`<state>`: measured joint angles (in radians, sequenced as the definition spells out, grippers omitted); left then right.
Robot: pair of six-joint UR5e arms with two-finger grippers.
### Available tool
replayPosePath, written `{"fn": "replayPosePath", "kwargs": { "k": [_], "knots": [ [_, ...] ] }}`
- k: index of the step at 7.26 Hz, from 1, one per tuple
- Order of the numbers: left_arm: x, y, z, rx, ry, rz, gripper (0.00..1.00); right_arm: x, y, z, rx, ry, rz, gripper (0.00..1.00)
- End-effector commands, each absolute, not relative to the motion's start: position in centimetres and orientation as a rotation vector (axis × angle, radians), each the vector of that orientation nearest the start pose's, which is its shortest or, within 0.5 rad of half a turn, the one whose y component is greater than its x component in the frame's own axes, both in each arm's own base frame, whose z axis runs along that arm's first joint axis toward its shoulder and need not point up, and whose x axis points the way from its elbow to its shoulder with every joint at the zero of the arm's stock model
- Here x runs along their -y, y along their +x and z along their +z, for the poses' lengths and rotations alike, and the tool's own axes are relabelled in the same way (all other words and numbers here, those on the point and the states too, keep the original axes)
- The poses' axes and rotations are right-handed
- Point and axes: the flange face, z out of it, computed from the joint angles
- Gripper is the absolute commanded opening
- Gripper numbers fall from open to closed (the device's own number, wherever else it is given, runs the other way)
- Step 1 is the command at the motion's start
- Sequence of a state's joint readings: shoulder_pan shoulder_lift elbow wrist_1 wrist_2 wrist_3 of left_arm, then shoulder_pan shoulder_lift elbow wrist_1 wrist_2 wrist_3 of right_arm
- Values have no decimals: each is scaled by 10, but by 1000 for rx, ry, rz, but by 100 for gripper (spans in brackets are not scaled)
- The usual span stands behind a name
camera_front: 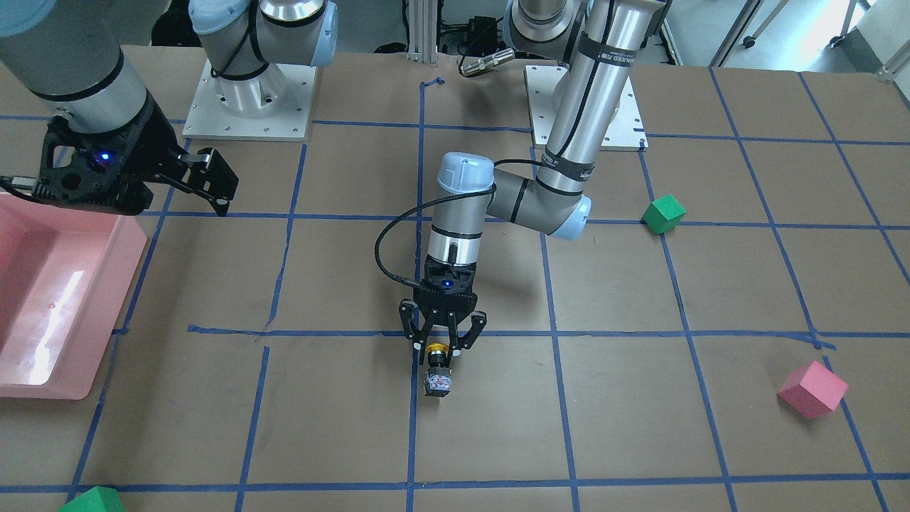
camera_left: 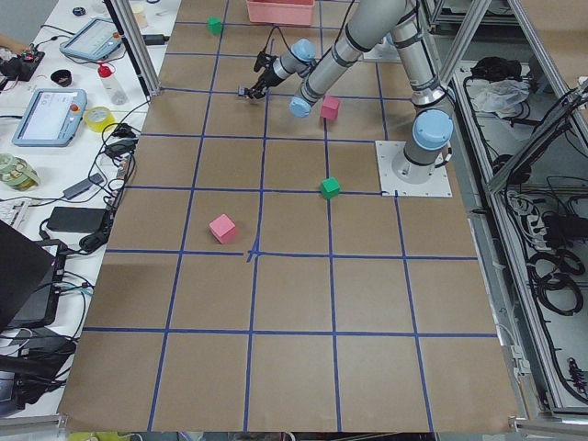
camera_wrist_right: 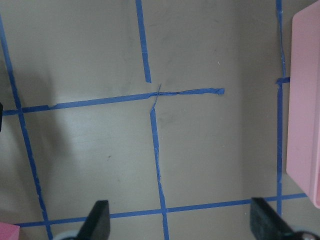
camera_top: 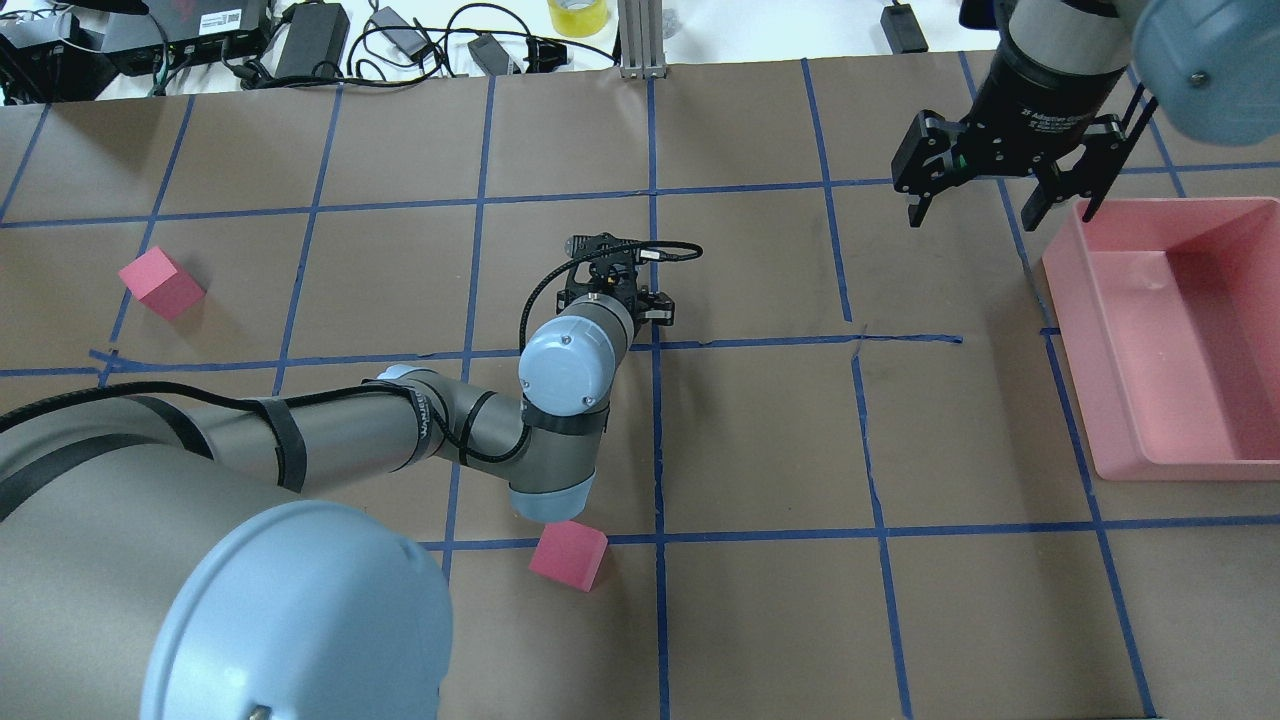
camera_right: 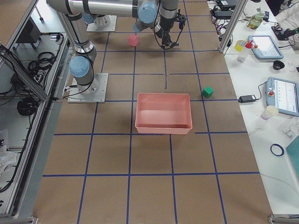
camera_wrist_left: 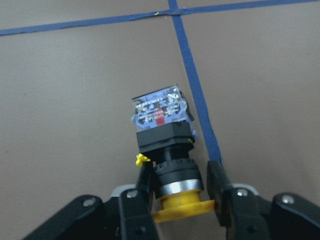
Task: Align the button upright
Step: 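Grasp the switch body with the left gripper, then lift and rotate the switch with the left gripper, standing it upright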
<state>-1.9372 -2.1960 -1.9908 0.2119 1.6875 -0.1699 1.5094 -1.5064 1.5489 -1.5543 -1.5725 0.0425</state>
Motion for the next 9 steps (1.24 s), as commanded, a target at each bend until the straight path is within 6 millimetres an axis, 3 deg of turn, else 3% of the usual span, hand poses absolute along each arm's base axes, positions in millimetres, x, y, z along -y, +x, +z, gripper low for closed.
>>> {"fn": "replayPosePath", "kwargs": {
  "k": [1,2,3,5,7,8,9],
  "knots": [
    [528,-321,200,-2994,174,-1000,35,520,101,462,-3137,164,99,100],
    [538,-313,212,-3031,-25,-748,13,520,102,462,-3135,164,96,100],
    [546,-315,235,-3054,-337,-639,2,520,102,462,-3135,164,101,100],
    [539,-327,255,-3096,-773,-209,0,520,102,462,-3134,166,99,100],
    [551,-330,266,-3064,-1640,304,0,519,102,461,-3132,166,103,100],
    [551,-331,254,-2957,-1818,444,0,519,102,460,-3132,168,106,100],
    [558,-320,248,-2931,-1876,512,0,519,102,460,-3132,171,106,100]
  ]
}}
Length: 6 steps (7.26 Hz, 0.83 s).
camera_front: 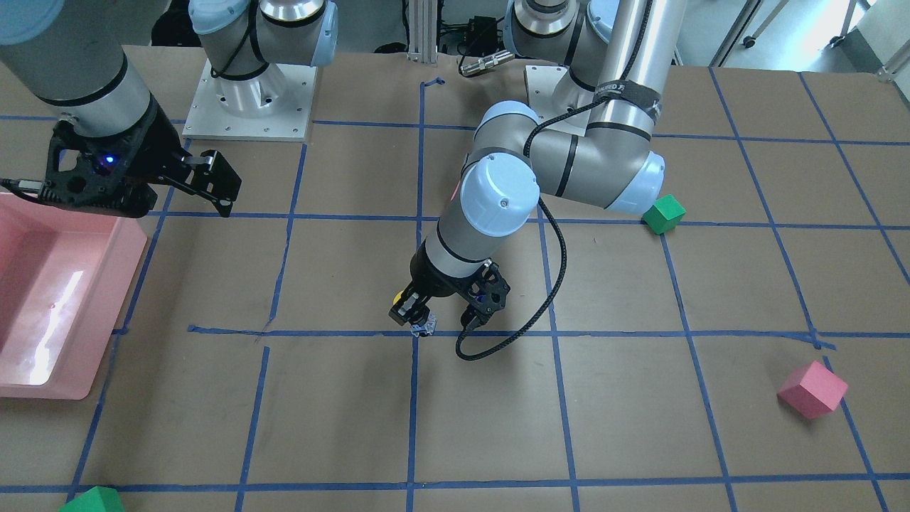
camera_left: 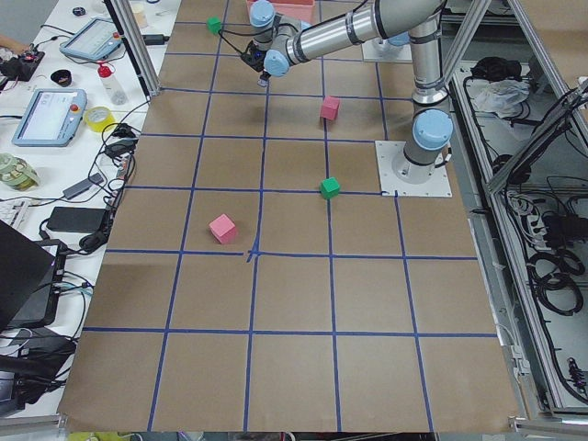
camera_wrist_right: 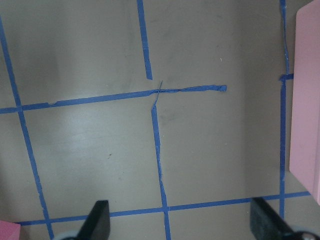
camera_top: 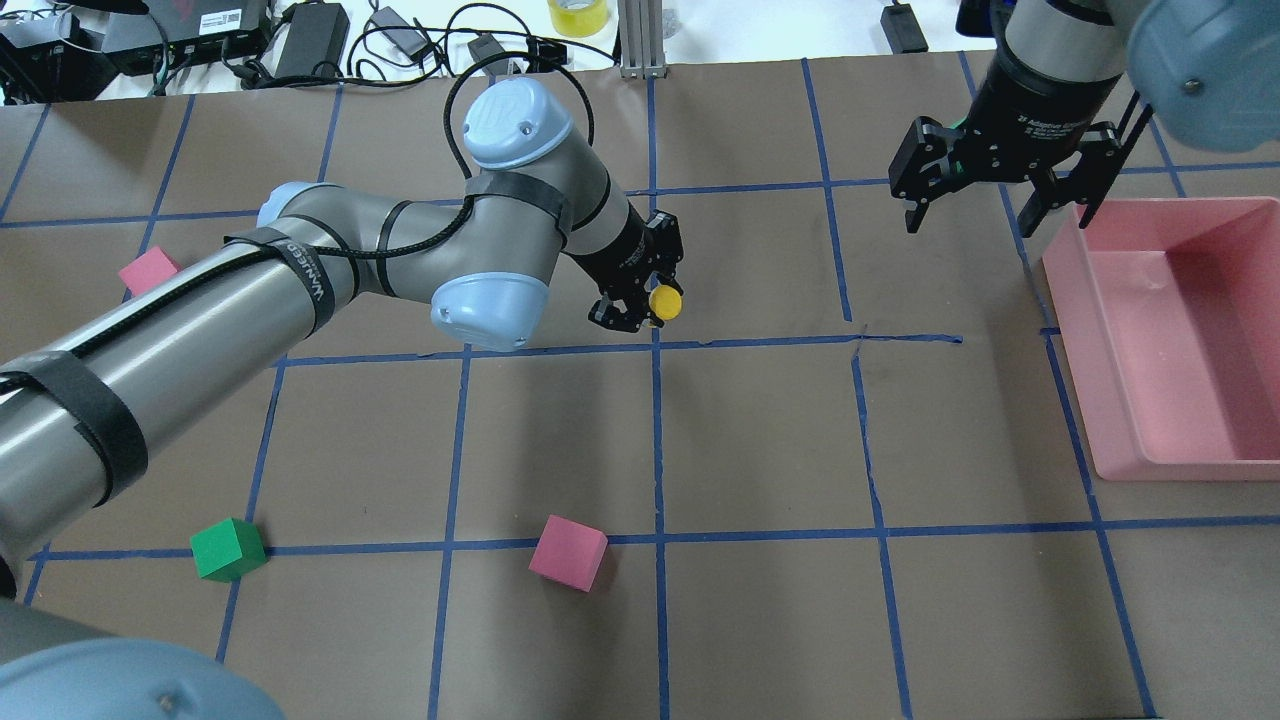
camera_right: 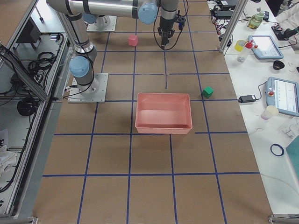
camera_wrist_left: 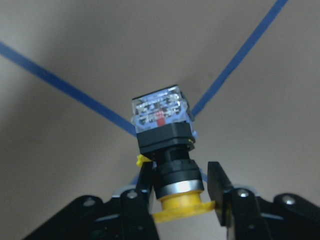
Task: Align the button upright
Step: 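Lift and rotate the switch with the left gripper, standing it upright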
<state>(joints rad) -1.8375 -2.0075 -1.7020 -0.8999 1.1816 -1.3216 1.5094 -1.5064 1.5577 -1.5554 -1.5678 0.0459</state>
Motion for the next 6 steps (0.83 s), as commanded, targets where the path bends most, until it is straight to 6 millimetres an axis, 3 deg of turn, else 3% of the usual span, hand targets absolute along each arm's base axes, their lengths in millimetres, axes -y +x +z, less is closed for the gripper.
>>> {"fn": "replayPosePath", "kwargs": {
  "k": [1,2,3,6],
  "knots": [
    [563,-303,240,-2915,-1952,672,0,519,102,460,-3132,173,106,100],
    [568,-278,228,-2947,-1981,820,0,519,102,460,-3132,176,103,100],
    [566,-268,209,-3030,-1884,875,0,519,102,460,-3133,176,106,100],
    [567,-270,194,-3027,-1893,990,0,519,102,459,-3131,180,108,100]
  ]
}}
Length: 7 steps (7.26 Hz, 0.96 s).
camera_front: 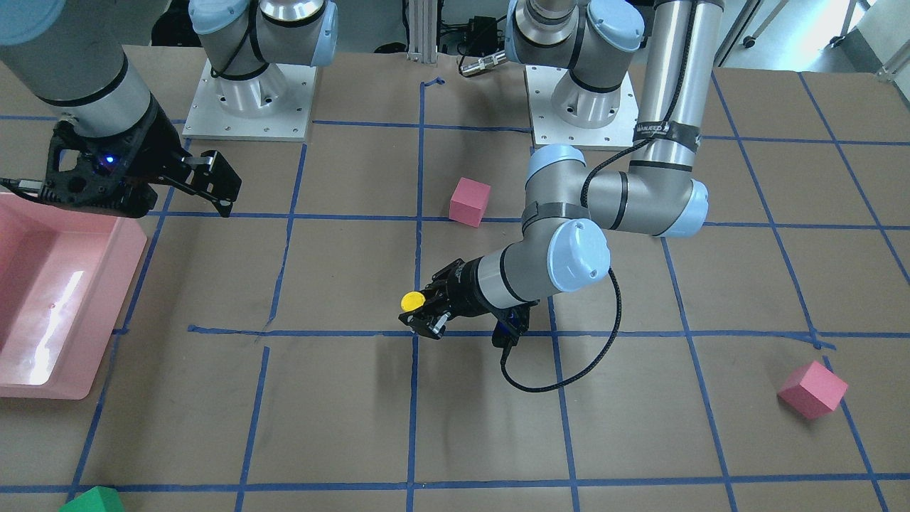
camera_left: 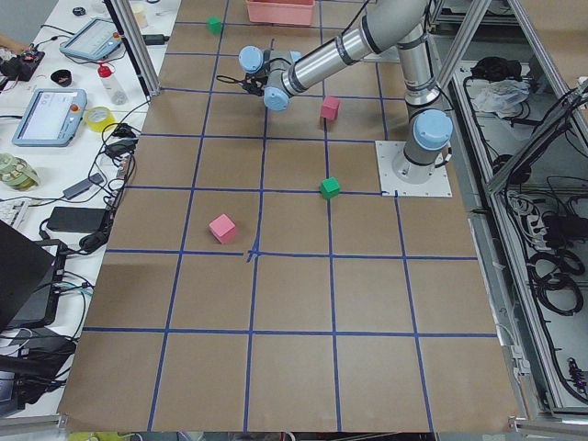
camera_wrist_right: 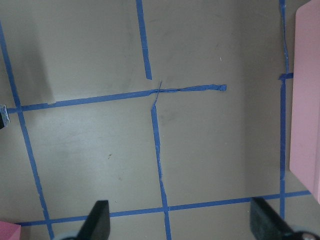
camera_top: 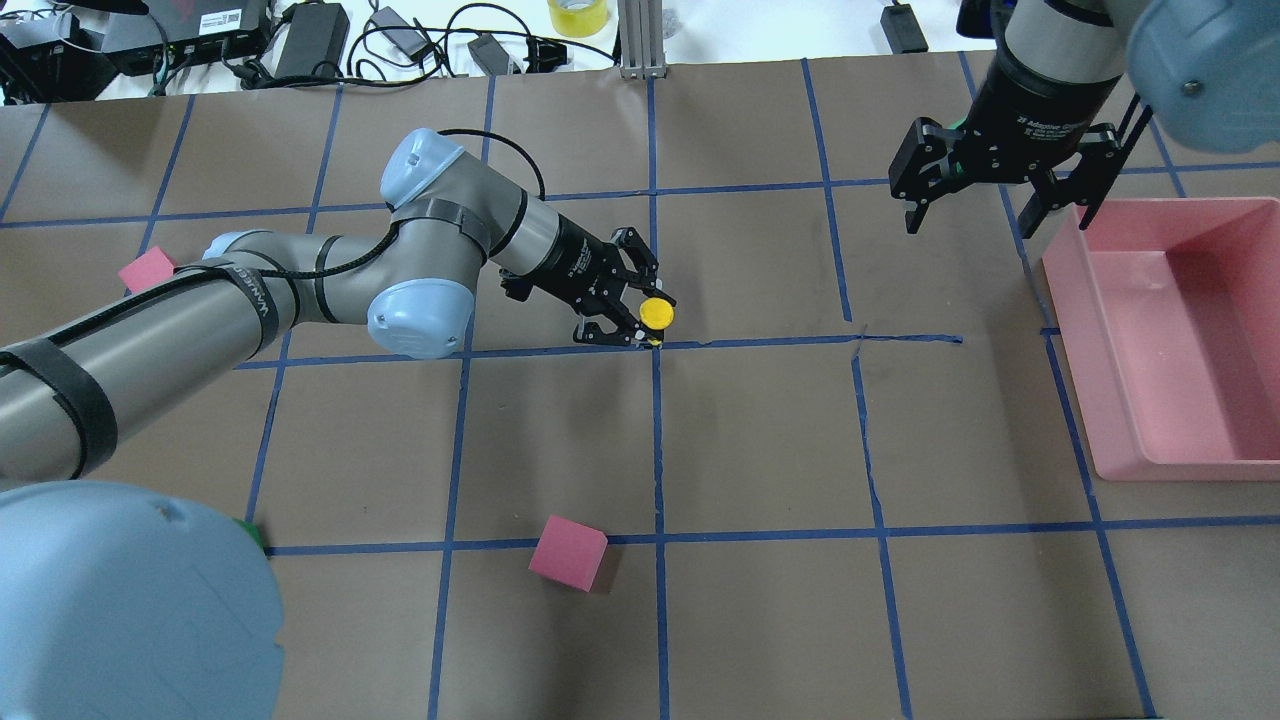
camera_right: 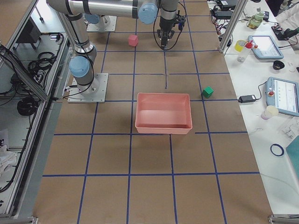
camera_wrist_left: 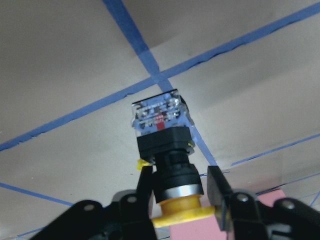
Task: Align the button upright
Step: 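Lift and rotate the switch with the left gripper, standing it upright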
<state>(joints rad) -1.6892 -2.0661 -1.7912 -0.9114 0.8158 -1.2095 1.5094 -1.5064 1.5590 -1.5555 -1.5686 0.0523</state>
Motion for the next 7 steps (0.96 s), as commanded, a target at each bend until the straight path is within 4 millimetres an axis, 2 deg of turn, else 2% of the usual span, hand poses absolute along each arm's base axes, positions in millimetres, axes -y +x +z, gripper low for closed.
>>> {"fn": "replayPosePath", "kwargs": {
  "k": [1,3,5,6,7],
  "knots": [
    [566,-270,188,2110,1317,-698,0,519,102,459,-3131,180,106,100],
    [569,-270,184,2112,1313,-698,0,519,102,459,-3131,171,111,100],
    [571,-270,170,2113,1320,-714,0,520,103,458,-3127,178,111,100],
    [572,-270,167,2119,1324,-714,10,519,104,459,-3128,180,108,100],
    [572,-270,165,2121,1329,-716,38,520,104,458,-3127,180,111,100]
  ]
}}
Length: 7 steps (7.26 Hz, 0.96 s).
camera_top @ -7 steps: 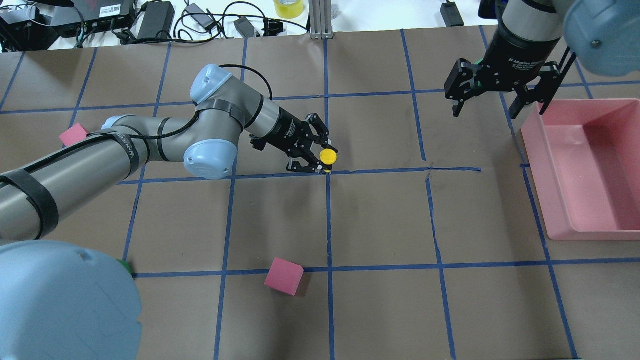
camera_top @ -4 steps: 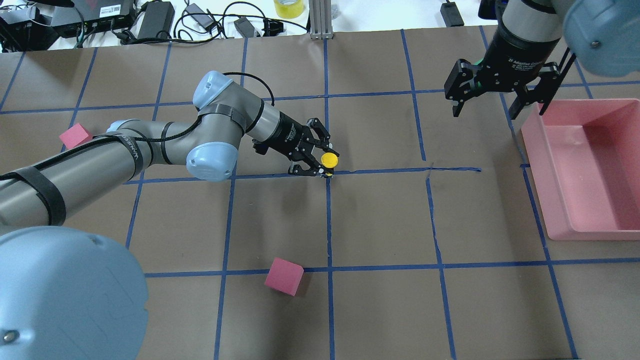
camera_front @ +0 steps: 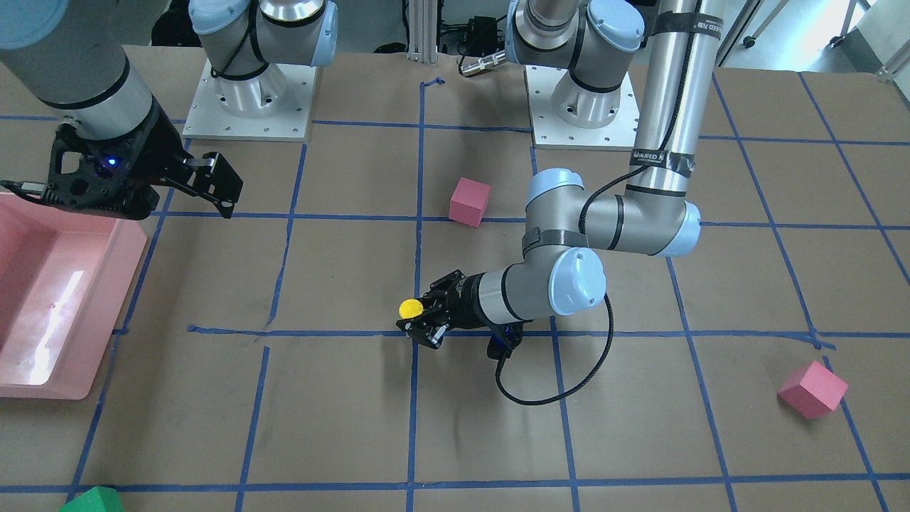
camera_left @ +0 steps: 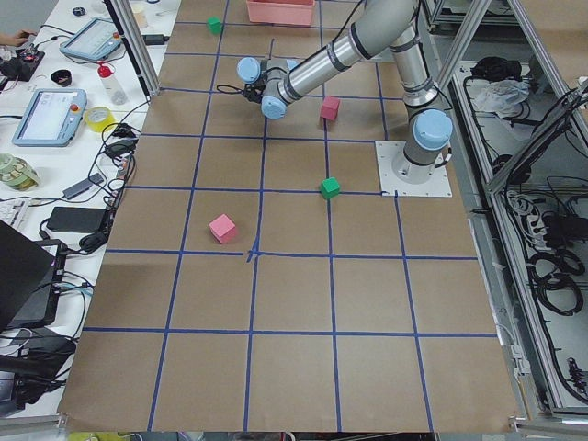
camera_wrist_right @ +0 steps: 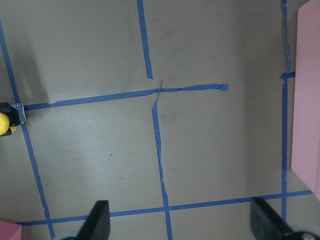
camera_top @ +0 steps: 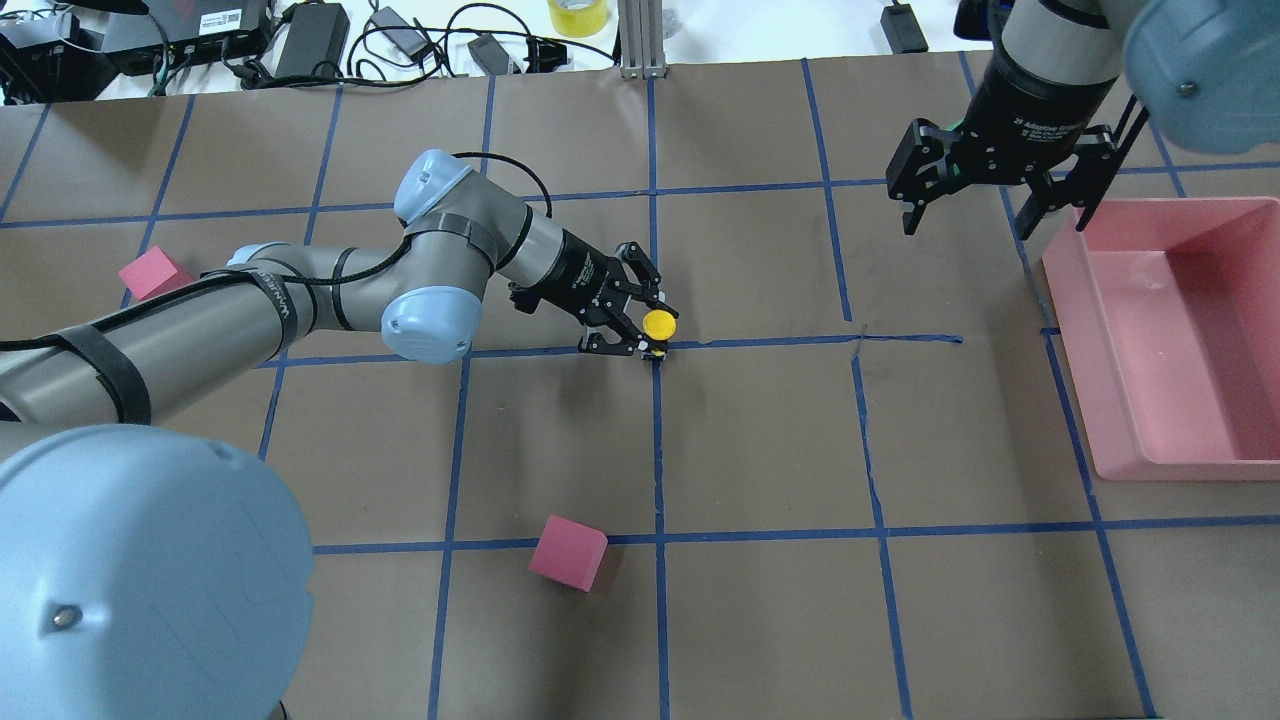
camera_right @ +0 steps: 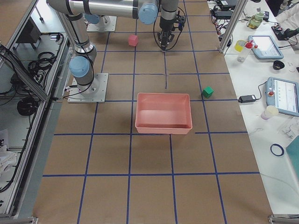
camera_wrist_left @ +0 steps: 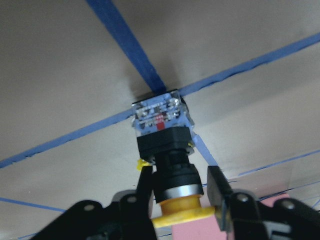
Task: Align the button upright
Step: 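Lift and rotate the switch with the left gripper, standing it upright, then open the left gripper and release the upright switch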
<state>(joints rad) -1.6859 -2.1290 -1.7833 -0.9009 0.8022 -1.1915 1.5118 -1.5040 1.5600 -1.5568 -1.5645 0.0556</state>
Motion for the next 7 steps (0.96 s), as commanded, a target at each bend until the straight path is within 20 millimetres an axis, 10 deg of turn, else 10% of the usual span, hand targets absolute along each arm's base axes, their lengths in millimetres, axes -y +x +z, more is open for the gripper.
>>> {"fn": "replayPosePath", "kwargs": {
  "k": [1,5,7],
  "knots": [
    [572,-269,164,2137,1330,-704,99,520,104,458,-3128,176,111,100],
    [584,-256,239,2313,1300,-380,100,520,104,458,-3130,164,111,100],
    [564,-247,293,2544,1014,-107,100,520,104,458,-3130,161,111,100]
  ]
}}
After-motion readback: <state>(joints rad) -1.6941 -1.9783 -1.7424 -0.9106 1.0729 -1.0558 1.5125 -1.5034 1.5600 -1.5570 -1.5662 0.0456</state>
